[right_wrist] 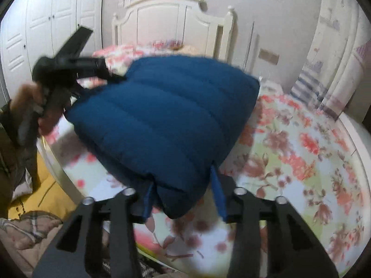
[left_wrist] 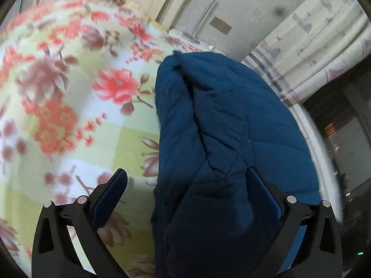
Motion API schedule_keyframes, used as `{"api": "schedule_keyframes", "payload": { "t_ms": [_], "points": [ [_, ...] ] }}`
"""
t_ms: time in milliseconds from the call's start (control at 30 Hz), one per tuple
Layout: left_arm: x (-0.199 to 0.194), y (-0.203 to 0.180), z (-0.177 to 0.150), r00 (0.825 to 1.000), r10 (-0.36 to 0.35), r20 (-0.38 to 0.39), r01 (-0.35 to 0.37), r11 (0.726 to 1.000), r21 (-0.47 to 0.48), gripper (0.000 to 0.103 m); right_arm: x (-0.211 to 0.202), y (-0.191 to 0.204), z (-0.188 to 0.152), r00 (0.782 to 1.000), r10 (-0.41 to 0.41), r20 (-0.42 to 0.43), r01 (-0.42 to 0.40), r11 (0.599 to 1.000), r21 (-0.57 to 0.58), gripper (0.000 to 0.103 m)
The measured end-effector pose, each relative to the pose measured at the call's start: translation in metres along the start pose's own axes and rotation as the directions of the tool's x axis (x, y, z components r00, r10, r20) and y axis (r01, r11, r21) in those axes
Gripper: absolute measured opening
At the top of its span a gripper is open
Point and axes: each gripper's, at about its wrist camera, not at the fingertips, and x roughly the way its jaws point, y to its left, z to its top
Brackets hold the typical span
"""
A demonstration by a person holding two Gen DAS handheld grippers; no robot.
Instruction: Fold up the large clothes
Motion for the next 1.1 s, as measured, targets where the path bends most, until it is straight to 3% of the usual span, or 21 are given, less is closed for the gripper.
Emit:
{"api": "schedule_keyframes", "payload": {
  "t_ms": [67,167,233,300,333,367,400,467,533,633,700,800,867,967,1033,1100],
  "points": [
    [0.001,-0.003,0.0,1.0,0.012,0.002,-0.012,1.0,0.011,0.099,0.007,0.008,-0.007,0.998,-0.067,-0.004,0.066,0.995,-0.071,0.034],
    [0.008,-0.001,-0.002,0.998,-0.062,-0.026,0.061,0.998,-0.007,0.099,0.025,0.007,-0.018,0.991,-0.107,-0.082,0.097,0.989,-0.114,0.035],
    [0.005,0.002,-0.002,0.997,-0.073,-0.028,0.072,0.997,-0.013,0.099,0.02,-0.005,-0.011,0.991,-0.023,-0.13,0.015,0.998,-0.061,0.038],
    [-0.004,0.012,0.005,0.991,-0.13,-0.031,0.128,0.99,-0.065,0.098,0.004,-0.032,-0.005,0.982,0.144,-0.118,-0.135,0.987,0.084,0.046],
    [-0.008,0.017,0.007,0.985,-0.169,-0.024,0.166,0.981,-0.098,0.098,-0.001,-0.044,-0.003,0.977,0.186,-0.107,-0.17,0.975,0.143,0.061],
    [-0.013,0.025,0.012,0.976,-0.216,-0.009,0.212,0.966,-0.146,0.098,-0.007,-0.056,-0.003,0.971,0.225,-0.083,-0.205,0.958,0.2,0.09],
    [-0.017,0.031,0.017,0.973,-0.231,0.0,0.227,0.958,-0.173,0.098,-0.011,-0.07,-0.002,0.958,0.285,-0.033,-0.267,0.927,0.262,0.101],
    [-0.013,0.03,0.027,0.965,-0.26,-0.023,0.252,0.952,-0.173,0.098,-0.006,-0.09,-0.001,0.924,0.382,0.024,-0.363,0.853,0.375,0.101],
    [0.007,0.027,0.035,0.941,-0.318,-0.114,0.294,0.937,-0.187,0.098,0.016,-0.111,0.001,0.885,0.463,0.05,-0.425,0.759,0.492,0.101],
    [0.031,0.02,0.035,0.934,-0.289,-0.208,0.254,0.951,-0.179,0.098,0.052,-0.126,-0.001,0.848,0.529,0.021,-0.431,0.666,0.609,0.101],
    [0.042,0.023,0.033,0.913,-0.334,-0.233,0.29,0.935,-0.204,0.098,0.075,-0.127,-0.001,0.809,0.588,0.003,-0.45,0.615,0.648,0.101],
    [0.046,0.033,0.029,0.885,-0.409,-0.222,0.358,0.903,-0.239,0.098,0.1,-0.12,0.004,0.775,0.631,-0.032,-0.461,0.6,0.654,0.101],
    [0.044,0.03,0.023,0.877,-0.425,-0.225,0.388,0.902,-0.188,0.098,0.11,-0.114,0.009,0.751,0.659,-0.029,-0.483,0.58,0.657,0.101],
    [0.043,0.021,0.018,0.884,-0.41,-0.223,0.387,0.911,-0.141,0.099,0.124,-0.105,0.018,0.756,0.652,-0.061,-0.469,0.604,0.645,0.101],
    [0.047,0.013,0.017,0.871,-0.426,-0.245,0.407,0.905,-0.125,0.099,0.132,-0.103,0.019,0.757,0.651,-0.054,-0.471,0.601,0.646,0.101],
    [0.05,0.005,0.014,0.858,-0.436,-0.272,0.426,0.899,-0.098,0.099,0.13,-0.098,0.017,0.779,0.627,-0.029,-0.478,0.623,0.619,0.101]
  ]
}}
